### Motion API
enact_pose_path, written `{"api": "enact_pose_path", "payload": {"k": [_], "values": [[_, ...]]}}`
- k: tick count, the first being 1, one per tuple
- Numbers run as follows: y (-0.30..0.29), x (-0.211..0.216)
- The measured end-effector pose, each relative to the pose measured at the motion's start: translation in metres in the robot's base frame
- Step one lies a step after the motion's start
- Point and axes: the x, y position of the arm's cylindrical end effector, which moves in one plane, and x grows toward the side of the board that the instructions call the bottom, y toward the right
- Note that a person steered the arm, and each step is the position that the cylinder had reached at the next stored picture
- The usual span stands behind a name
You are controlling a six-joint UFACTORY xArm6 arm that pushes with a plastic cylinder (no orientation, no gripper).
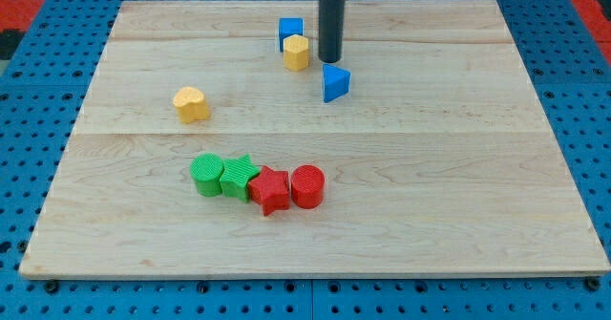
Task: Point at the green star
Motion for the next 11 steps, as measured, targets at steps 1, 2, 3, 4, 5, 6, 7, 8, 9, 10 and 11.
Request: {"api": "enact_pose_path", "payload": {"k": [1, 2, 3, 4, 5, 6, 7, 8, 9, 10, 11], "values": [[0.05, 0.051], [-0.017, 0.074], [-0.05, 0.048], [-0.049, 0.039], [-0.05, 0.076], [-0.073, 0.114], [-0.073, 0.114], [-0.068, 0.118], [-0.087, 0.147], [-0.147, 0.142], [-0.195, 0.122]]}}
